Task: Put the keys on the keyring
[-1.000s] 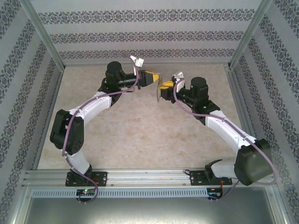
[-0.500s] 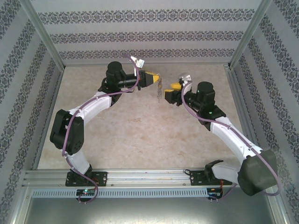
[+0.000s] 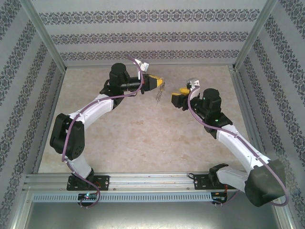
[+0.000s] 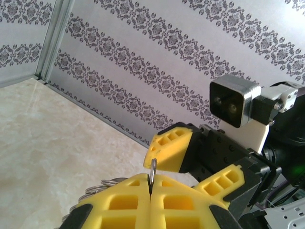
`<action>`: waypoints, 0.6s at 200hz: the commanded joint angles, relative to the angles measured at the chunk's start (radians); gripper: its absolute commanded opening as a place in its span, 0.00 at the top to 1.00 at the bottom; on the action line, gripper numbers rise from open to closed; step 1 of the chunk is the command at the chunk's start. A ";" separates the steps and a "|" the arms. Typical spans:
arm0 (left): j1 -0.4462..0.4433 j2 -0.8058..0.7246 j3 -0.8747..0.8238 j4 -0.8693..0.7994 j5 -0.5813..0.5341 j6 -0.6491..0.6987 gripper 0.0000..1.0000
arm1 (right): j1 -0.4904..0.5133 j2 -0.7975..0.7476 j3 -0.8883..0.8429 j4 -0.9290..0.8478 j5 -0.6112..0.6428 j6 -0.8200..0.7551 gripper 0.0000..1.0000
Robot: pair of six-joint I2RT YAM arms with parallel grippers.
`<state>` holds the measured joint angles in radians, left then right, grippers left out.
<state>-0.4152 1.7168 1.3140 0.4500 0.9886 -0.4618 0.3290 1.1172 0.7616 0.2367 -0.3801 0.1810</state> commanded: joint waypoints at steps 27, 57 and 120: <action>-0.017 -0.083 -0.014 -0.078 -0.034 0.103 1.00 | -0.004 -0.019 -0.030 0.047 0.049 0.015 0.42; -0.023 -0.094 -0.012 -0.123 -0.049 0.143 1.00 | 0.000 -0.024 -0.032 0.050 0.044 0.001 0.42; -0.027 -0.097 -0.005 -0.130 -0.046 0.145 1.00 | 0.035 0.018 -0.010 0.061 0.025 -0.019 0.43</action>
<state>-0.4320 1.6539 1.3048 0.3218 0.9409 -0.3431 0.3450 1.1179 0.7406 0.2558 -0.3485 0.1802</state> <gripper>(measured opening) 0.049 0.576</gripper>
